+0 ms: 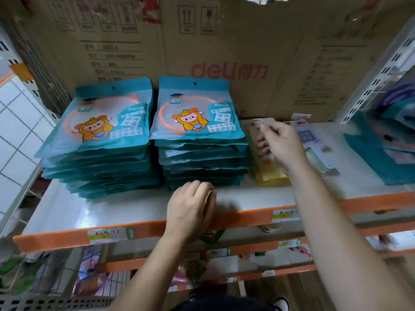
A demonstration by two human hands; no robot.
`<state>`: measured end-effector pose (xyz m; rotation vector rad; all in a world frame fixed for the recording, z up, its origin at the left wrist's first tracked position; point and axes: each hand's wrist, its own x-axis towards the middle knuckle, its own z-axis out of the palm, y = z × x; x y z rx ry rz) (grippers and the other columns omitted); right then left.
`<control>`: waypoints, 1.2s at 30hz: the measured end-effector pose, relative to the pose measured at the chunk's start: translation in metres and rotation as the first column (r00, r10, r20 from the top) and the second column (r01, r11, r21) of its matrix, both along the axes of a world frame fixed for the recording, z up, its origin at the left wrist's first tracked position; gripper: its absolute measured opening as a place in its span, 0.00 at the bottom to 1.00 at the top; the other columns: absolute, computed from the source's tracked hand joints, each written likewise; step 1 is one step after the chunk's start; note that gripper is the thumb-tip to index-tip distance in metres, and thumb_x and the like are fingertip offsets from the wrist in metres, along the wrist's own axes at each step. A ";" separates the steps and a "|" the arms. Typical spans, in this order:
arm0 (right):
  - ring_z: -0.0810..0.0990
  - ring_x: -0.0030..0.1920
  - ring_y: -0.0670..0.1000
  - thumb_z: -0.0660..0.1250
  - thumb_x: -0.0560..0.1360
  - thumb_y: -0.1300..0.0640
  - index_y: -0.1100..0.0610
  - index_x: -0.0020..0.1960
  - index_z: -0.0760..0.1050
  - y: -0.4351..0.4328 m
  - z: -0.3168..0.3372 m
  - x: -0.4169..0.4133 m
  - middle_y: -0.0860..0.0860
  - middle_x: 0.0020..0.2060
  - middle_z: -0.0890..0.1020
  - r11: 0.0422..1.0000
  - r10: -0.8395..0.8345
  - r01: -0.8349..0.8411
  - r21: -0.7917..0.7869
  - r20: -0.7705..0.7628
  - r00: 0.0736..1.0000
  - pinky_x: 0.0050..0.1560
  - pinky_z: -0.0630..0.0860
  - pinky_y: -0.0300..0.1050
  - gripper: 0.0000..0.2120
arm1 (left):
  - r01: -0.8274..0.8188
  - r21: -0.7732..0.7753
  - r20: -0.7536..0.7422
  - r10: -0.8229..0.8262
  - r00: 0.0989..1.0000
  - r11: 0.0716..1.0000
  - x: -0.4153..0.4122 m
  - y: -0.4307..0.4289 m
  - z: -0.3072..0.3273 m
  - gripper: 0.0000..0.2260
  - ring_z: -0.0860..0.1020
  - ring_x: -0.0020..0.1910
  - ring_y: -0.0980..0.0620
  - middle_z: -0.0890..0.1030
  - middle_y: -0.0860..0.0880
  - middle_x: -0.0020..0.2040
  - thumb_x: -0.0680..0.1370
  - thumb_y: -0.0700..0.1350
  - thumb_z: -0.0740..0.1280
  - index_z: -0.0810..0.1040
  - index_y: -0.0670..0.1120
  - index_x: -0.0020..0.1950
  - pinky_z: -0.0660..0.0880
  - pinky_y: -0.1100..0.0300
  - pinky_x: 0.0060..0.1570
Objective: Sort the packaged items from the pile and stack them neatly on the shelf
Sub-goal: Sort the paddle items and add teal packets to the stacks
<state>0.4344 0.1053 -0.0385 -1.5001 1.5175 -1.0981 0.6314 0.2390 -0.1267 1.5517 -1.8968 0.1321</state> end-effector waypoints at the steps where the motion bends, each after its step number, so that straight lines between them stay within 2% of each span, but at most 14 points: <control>1: 0.79 0.33 0.46 0.62 0.81 0.55 0.53 0.50 0.79 0.005 -0.006 -0.012 0.50 0.37 0.81 1.000 -0.007 0.007 -0.019 -0.019 1.000 0.34 0.77 0.40 0.07 | 0.040 -0.006 -0.005 -0.040 0.999 0.999 -0.011 -0.006 0.004 0.11 0.76 0.38 0.46 0.78 0.47 0.40 0.81 0.47 0.60 0.78 0.43 0.47 0.74 0.50 0.36; 3: 0.82 0.37 0.47 0.64 0.79 0.57 0.53 0.52 0.80 0.012 -0.017 -0.037 0.49 0.38 0.82 0.999 -0.023 0.020 -0.047 -0.060 0.998 0.37 0.79 0.43 0.06 | 0.104 -0.003 0.017 -0.104 0.994 0.995 -0.035 -0.020 0.011 0.10 0.77 0.39 0.44 0.78 0.46 0.41 0.81 0.46 0.61 0.79 0.43 0.48 0.74 0.48 0.37; 5: 0.83 0.43 0.49 0.66 0.78 0.57 0.53 0.53 0.81 0.019 -0.025 -0.065 0.49 0.41 0.84 0.996 -0.048 0.037 -0.080 -0.145 0.988 0.46 0.81 0.48 0.07 | 0.150 0.007 0.049 -0.150 0.987 0.989 -0.061 -0.031 0.016 0.10 0.77 0.40 0.43 0.78 0.45 0.41 0.81 0.46 0.61 0.79 0.43 0.48 0.74 0.48 0.38; 7: 0.82 0.45 0.49 0.66 0.77 0.58 0.55 0.54 0.82 0.030 -0.030 -0.101 0.50 0.45 0.84 0.989 -0.091 0.055 -0.136 -0.277 0.956 0.50 0.79 0.45 0.08 | 0.189 0.021 0.058 -0.190 0.980 0.982 -0.093 -0.040 0.020 0.09 0.76 0.40 0.43 0.78 0.45 0.42 0.80 0.46 0.61 0.78 0.43 0.49 0.74 0.49 0.38; 11: 0.81 0.45 0.50 0.66 0.76 0.60 0.57 0.55 0.81 0.042 -0.036 -0.170 0.53 0.48 0.84 0.985 -0.124 0.053 -0.166 -0.450 0.884 0.50 0.76 0.42 0.09 | 0.228 0.103 0.063 -0.235 0.970 0.968 -0.165 -0.057 0.024 0.10 0.77 0.41 0.44 0.79 0.46 0.43 0.80 0.47 0.60 0.78 0.45 0.50 0.74 0.50 0.40; 15: 0.80 0.47 0.49 0.65 0.77 0.60 0.56 0.58 0.80 0.053 -0.042 -0.246 0.51 0.51 0.83 0.989 -0.100 0.030 -0.144 -0.505 0.857 0.54 0.76 0.45 0.11 | 0.252 0.180 0.054 -0.265 0.963 0.951 -0.252 -0.070 0.026 0.15 0.79 0.42 0.43 0.81 0.47 0.46 0.80 0.52 0.56 0.79 0.46 0.53 0.74 0.52 0.42; 20: 0.80 0.51 0.52 0.62 0.79 0.58 0.56 0.60 0.78 0.062 -0.047 -0.341 0.52 0.53 0.80 0.995 -0.077 0.023 -0.094 -0.621 0.780 0.54 0.75 0.47 0.11 | 0.255 0.250 0.073 -0.281 0.957 0.934 -0.359 -0.082 0.031 0.15 0.79 0.53 0.44 0.80 0.49 0.56 0.82 0.53 0.56 0.77 0.49 0.61 0.72 0.50 0.54; 24: 0.79 0.51 0.52 0.63 0.79 0.58 0.56 0.59 0.78 0.066 -0.053 -0.398 0.52 0.53 0.80 0.996 -0.074 0.025 -0.086 -0.644 0.761 0.53 0.76 0.49 0.11 | 0.245 0.311 0.041 -0.271 0.962 0.918 -0.412 -0.086 0.032 0.14 0.76 0.58 0.46 0.79 0.49 0.60 0.82 0.53 0.58 0.74 0.51 0.65 0.71 0.51 0.57; 32: 0.78 0.49 0.48 0.64 0.78 0.59 0.55 0.59 0.79 0.044 -0.058 -0.477 0.51 0.52 0.81 0.989 -0.146 0.094 -0.118 -0.589 0.795 0.50 0.71 0.37 0.11 | 0.205 0.339 0.007 -0.221 0.975 0.918 -0.469 -0.119 0.038 0.15 0.74 0.63 0.49 0.76 0.50 0.65 0.82 0.54 0.58 0.72 0.52 0.67 0.69 0.54 0.64; 34: 0.78 0.46 0.47 0.65 0.78 0.59 0.55 0.59 0.79 0.032 -0.055 -0.495 0.51 0.51 0.81 0.984 -0.172 0.111 -0.138 -0.582 0.795 0.49 0.72 0.37 0.11 | 0.210 0.336 -0.003 -0.222 0.975 0.918 -0.484 -0.136 0.039 0.15 0.75 0.62 0.48 0.76 0.49 0.64 0.82 0.53 0.59 0.73 0.51 0.66 0.70 0.52 0.63; 36: 0.77 0.44 0.46 0.65 0.78 0.58 0.56 0.58 0.79 0.017 -0.051 -0.514 0.51 0.51 0.82 0.978 -0.198 0.123 -0.166 -0.579 0.791 0.47 0.71 0.37 0.10 | 0.235 0.291 -0.017 -0.241 0.970 0.927 -0.499 -0.155 0.040 0.13 0.77 0.57 0.44 0.79 0.46 0.60 0.81 0.51 0.62 0.76 0.48 0.63 0.73 0.48 0.57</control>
